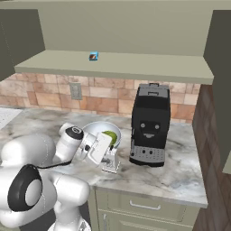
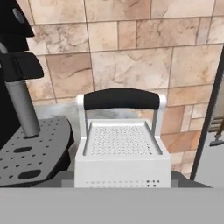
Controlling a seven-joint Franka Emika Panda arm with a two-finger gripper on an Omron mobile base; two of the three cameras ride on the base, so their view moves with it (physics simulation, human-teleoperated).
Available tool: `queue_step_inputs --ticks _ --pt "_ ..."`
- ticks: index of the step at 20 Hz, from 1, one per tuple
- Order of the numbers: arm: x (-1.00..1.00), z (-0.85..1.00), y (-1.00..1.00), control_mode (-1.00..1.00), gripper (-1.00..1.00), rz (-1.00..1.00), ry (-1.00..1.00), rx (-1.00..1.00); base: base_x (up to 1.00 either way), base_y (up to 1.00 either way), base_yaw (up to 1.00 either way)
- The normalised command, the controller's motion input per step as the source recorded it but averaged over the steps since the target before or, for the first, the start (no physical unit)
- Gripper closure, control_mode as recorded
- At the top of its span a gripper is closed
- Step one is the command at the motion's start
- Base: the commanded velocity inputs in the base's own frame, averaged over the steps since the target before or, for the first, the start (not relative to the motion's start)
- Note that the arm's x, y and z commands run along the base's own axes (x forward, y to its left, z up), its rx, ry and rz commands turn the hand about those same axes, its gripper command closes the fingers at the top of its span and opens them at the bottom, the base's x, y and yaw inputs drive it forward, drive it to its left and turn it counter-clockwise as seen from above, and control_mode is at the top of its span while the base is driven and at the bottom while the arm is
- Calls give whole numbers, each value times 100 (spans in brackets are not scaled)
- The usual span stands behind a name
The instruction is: Pick the cheese from the fridge and the cheese grater from the cabinet and place them next to the salad bowl.
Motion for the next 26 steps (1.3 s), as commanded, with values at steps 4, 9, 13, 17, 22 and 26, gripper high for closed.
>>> queue_step_inputs --ticks 4,9,13,17,22,26 --pt "0 -9 0 -100 -100 0 -5 0 0 0 0" --pt "0 -5 0 -100 -100 0 -2 0 0 0 0" --pt "0 -7 0 -100 -100 0 -1 0 0 0 0" --pt "0 -8 0 -100 -100 0 0 0 0 0 0" --pt "0 -3 1 -100 -100 0 -1 0 0 0 0" --pt "0 0 11 -100 -100 0 -5 0 0 0 0"
